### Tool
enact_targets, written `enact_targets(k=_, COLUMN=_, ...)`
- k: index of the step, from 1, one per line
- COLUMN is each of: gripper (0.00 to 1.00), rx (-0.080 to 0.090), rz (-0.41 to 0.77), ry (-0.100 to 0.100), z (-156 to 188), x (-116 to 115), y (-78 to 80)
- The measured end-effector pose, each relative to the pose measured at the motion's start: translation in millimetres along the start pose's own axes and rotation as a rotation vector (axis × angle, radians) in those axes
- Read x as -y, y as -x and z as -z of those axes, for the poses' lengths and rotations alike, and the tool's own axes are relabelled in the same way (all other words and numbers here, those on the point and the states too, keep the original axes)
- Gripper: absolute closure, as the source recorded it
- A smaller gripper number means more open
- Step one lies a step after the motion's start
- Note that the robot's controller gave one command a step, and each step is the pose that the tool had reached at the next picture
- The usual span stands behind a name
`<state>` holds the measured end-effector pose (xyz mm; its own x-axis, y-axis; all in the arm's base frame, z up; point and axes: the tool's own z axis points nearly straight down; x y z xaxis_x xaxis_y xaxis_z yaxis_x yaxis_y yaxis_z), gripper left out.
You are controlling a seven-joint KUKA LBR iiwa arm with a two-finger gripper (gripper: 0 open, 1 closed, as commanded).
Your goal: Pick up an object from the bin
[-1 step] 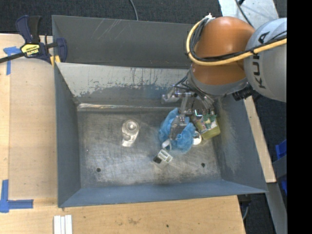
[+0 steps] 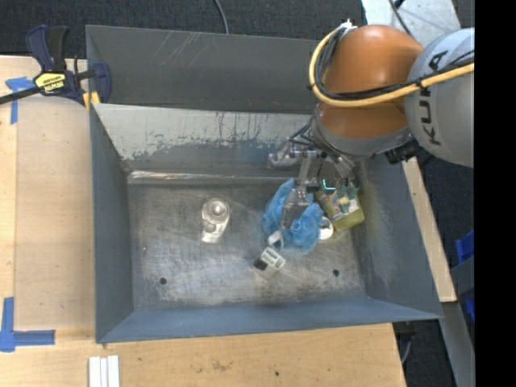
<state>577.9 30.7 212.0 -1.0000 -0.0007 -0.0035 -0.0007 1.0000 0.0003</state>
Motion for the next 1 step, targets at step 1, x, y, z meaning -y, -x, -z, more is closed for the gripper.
enact_targets(k=1, gripper=0.00, rx=0.010, rz=0.001, ry=0.001, z=-6.9, x=0.8, y=-2.8)
